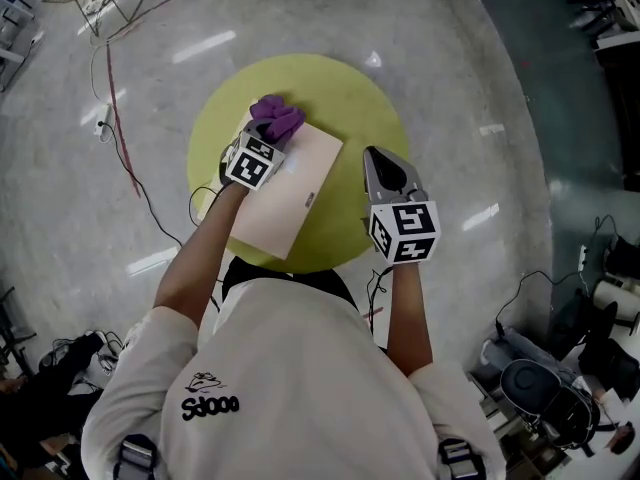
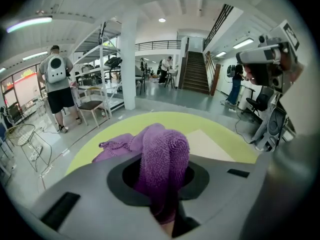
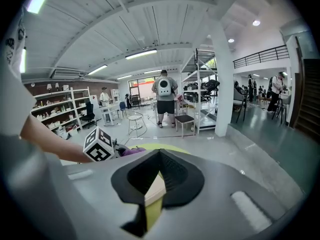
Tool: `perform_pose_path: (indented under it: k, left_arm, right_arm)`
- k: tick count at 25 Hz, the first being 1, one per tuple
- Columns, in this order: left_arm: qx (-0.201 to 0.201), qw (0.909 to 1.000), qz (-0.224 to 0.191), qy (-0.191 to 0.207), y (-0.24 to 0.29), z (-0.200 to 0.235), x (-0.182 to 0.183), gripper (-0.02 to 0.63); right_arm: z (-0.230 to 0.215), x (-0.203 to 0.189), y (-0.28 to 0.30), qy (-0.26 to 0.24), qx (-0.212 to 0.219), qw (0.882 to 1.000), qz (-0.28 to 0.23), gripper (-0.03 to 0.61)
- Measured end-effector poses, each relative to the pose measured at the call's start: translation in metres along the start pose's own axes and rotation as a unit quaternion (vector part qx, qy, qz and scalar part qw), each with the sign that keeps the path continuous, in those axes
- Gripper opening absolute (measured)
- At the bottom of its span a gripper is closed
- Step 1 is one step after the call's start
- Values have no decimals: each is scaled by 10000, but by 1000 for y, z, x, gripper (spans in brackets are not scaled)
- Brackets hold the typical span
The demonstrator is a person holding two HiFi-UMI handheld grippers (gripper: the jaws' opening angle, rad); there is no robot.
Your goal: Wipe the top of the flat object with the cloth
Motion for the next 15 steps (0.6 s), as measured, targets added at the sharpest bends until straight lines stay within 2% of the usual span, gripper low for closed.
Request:
perform_pose_path:
  k: [6, 12, 15]
  left_arm:
    - [-185, 9996, 149, 182, 14, -24, 8, 66]
    - [-840, 9954, 217, 399, 26, -63, 15, 66]
    - [-1057, 9917, 277, 673, 33, -85, 19, 66]
  right_arm:
    - [-2, -10, -9, 73, -129, 9999, 55, 9]
    - [-4, -15, -20, 150, -298, 9994, 34, 10]
    - [-5, -18, -26, 181, -380, 9991, 36, 11]
Point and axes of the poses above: the fingertips, and each gripper's own axes: y forward along the fingers, z to its left, x out of its top, the point moved 10 cm from there along -y, backward along the fingers, and after that the axes turned 3 degrees about -x, right-handed, at the moved point
